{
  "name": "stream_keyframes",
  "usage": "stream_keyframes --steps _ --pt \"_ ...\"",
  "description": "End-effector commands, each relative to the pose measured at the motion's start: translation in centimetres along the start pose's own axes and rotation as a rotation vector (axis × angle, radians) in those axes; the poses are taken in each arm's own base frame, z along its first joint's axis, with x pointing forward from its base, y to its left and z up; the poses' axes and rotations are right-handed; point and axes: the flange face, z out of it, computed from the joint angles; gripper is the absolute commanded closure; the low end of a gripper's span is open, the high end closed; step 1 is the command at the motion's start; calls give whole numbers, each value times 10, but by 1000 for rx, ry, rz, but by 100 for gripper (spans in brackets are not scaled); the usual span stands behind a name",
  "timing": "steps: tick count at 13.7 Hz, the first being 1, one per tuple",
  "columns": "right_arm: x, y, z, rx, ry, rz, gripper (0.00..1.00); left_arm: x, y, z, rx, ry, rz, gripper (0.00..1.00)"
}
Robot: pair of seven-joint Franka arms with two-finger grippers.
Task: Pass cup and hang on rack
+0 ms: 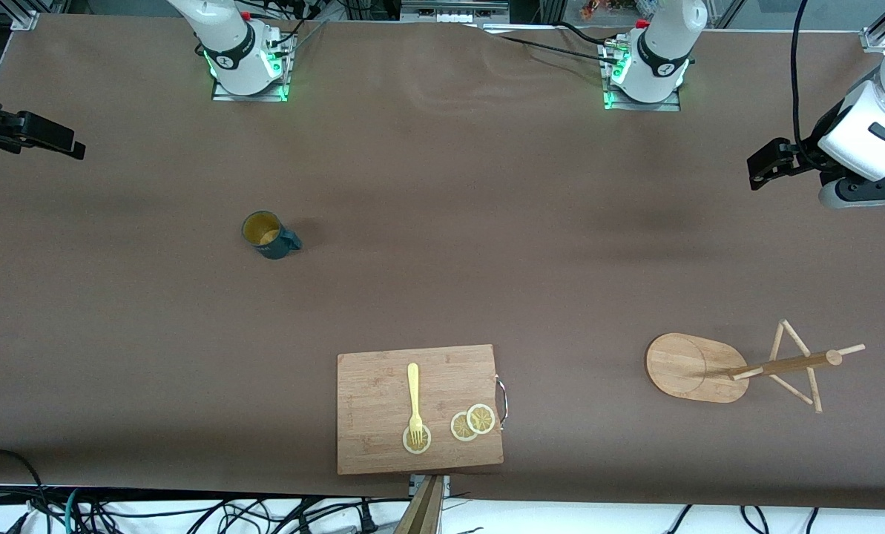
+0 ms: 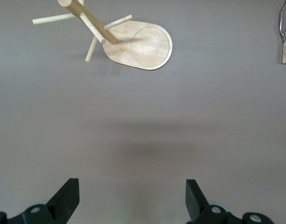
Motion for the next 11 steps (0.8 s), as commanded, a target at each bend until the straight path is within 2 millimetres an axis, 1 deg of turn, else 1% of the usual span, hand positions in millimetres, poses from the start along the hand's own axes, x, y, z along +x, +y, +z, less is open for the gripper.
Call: stream_keyframes --steps 1,3,5,7,8,10,11 --pt "3 3 9 -5 -19 -6 0 -2 -2 -6 27 2 23 0" --pt "7 1 14 -19 -22 -7 0 -2 -1 -6 27 2 23 0" --pt "30 5 44 -34 -85 -1 0 -2 -1 -7 27 4 23 0" --pt "35 6 52 -55 -93 -2 0 -2 0 -7 27 4 24 0" --pt "37 3 55 -55 -97 -7 0 -2 0 -6 27 2 25 0" --pt "44 -5 68 -57 -108 -20 0 -2 2 -7 29 5 29 0" --pt "51 -6 88 -58 -122 -24 0 -2 2 -7 28 6 29 0"
